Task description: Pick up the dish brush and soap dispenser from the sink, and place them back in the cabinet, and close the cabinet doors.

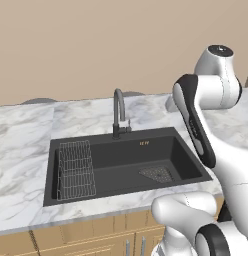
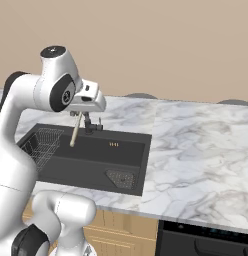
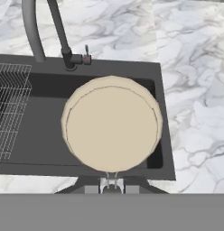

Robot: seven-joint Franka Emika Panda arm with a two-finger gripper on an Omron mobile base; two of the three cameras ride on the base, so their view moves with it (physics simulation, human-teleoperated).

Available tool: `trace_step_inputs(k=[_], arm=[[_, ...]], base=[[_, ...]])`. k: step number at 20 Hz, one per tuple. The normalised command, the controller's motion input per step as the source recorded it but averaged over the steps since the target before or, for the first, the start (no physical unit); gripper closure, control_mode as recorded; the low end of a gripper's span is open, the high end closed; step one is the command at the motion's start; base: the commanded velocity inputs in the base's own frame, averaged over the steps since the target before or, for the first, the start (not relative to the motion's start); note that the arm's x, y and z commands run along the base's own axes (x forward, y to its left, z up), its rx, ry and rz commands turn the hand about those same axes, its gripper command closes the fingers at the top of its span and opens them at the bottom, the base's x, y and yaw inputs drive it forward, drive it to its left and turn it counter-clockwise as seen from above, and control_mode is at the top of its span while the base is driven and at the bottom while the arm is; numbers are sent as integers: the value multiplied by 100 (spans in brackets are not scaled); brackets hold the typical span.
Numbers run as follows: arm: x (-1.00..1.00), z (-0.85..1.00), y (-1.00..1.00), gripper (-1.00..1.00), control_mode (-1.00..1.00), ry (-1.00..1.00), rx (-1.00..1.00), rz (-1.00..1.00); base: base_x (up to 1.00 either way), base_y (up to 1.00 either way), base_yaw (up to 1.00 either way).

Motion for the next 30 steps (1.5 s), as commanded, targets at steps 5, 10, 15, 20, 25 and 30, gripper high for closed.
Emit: trace_step_inputs(k=[5,10,15,20,25,30], arm=[[-17,0,24,100,-100,0,0,0],[-8,3,4,100,-100,3,0,-2],[-12,0,0,100,-100,1,0,0],[-4,0,0,100,-100,0,0,0],[0,0,0,100,100,0,0,0],[0,0,0,100,100,0,0,0]], base=[[0,0,0],[0,0,0],[0,0,0],[0,0,0],[-1,0,3],[-9,0,20]])
